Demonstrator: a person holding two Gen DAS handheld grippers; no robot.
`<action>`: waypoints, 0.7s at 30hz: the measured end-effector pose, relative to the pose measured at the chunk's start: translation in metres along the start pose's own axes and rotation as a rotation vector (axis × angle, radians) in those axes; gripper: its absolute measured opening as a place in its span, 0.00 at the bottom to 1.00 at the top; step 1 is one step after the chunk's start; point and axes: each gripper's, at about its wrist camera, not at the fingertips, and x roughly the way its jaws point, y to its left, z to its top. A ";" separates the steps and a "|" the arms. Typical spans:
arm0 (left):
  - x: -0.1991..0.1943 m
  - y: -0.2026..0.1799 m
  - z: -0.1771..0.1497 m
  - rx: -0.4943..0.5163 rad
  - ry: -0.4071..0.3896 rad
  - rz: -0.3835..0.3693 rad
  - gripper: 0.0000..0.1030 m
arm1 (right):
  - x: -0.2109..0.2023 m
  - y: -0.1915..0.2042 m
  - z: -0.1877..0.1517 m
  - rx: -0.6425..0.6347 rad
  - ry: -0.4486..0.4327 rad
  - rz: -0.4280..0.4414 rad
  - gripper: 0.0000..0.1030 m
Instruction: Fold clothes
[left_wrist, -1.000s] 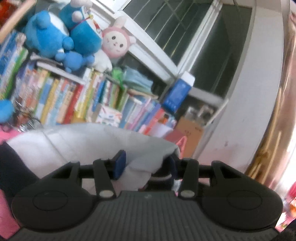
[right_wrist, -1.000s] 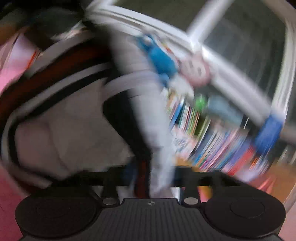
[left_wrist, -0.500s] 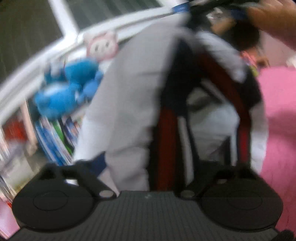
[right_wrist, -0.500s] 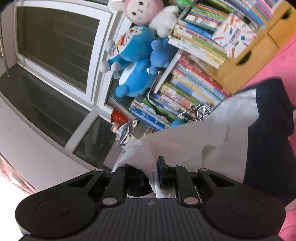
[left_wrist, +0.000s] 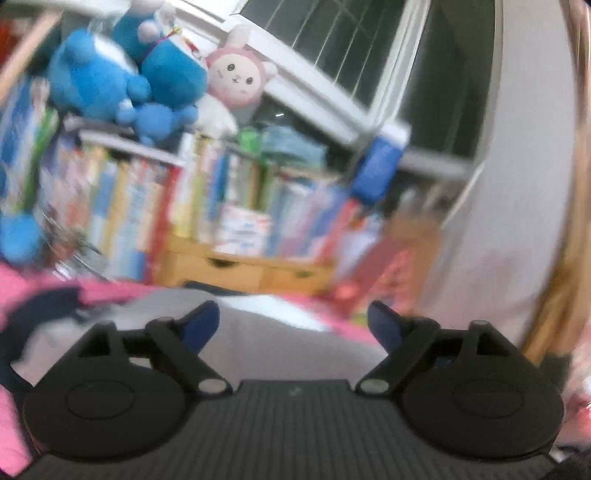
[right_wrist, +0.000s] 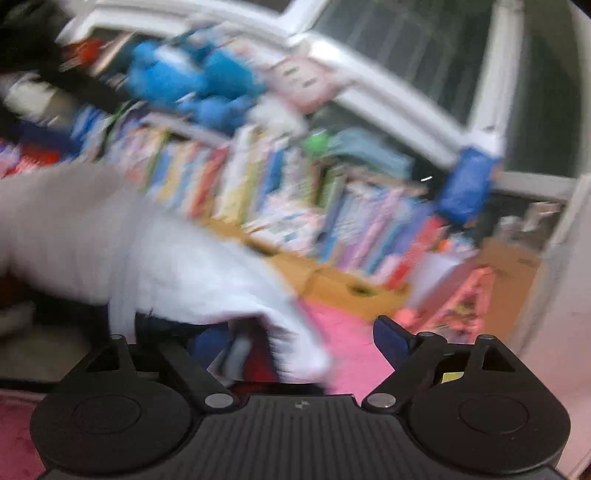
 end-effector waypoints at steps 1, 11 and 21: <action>0.010 0.000 -0.002 0.063 0.023 0.077 0.91 | 0.007 0.008 -0.002 -0.007 0.016 0.014 0.84; 0.064 0.044 -0.048 0.119 0.250 0.241 0.95 | -0.002 -0.046 -0.042 0.007 0.063 -0.132 0.87; 0.062 0.045 -0.065 0.138 0.330 0.260 0.97 | -0.038 -0.107 -0.076 0.098 0.080 -0.061 0.93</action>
